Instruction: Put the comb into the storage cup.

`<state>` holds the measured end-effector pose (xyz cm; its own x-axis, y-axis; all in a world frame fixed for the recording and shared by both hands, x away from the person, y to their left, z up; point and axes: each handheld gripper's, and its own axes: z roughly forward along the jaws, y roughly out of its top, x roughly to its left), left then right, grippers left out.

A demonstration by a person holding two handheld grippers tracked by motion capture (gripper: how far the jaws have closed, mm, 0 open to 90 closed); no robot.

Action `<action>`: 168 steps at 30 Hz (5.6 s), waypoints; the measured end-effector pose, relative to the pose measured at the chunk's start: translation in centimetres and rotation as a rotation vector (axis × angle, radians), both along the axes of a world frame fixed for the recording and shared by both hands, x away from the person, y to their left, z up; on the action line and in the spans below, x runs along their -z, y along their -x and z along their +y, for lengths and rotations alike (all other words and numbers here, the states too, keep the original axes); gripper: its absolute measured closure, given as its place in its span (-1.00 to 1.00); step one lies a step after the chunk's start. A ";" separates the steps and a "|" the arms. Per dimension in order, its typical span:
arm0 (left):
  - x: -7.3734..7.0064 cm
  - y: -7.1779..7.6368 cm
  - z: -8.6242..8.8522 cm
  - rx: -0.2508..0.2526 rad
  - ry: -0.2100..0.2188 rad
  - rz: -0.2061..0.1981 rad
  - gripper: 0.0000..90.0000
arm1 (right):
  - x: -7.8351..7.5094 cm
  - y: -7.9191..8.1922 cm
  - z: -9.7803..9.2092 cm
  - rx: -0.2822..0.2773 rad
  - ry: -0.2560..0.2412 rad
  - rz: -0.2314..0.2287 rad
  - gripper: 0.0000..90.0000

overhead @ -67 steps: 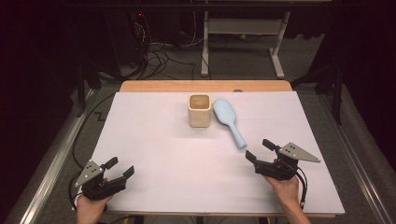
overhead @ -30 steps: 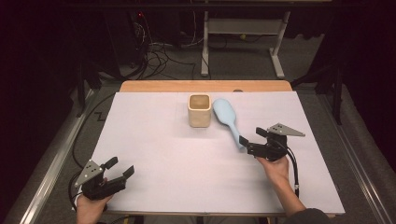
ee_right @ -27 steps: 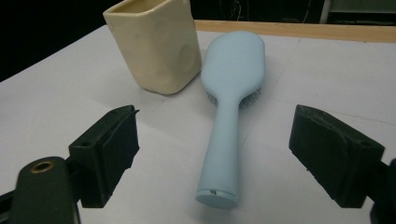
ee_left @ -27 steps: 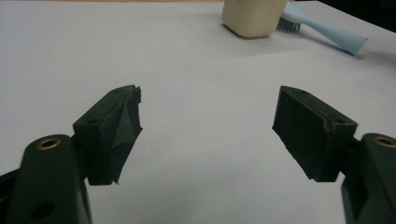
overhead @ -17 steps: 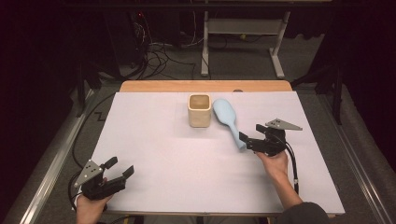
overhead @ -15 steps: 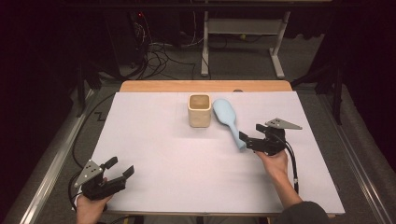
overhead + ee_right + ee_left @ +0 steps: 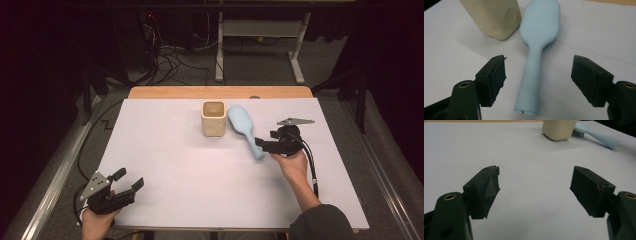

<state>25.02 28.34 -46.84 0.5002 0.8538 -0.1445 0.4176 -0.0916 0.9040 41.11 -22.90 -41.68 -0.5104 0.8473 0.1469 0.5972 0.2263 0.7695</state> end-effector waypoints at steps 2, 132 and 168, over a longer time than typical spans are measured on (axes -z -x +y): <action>0.0 0.0 0.0 -0.001 0.000 0.000 -0.48 | -0.2 -0.5 0.2 0.001 0.020 0.028 -0.33; -0.8 -0.1 -2.2 0.052 -0.022 -0.033 -0.47 | -2.5 1.1 1.1 -0.063 0.266 0.177 0.57; -2.4 -2.3 -8.9 0.194 -0.028 0.030 -0.50 | -2.7 6.8 2.9 -0.221 0.235 0.088 0.57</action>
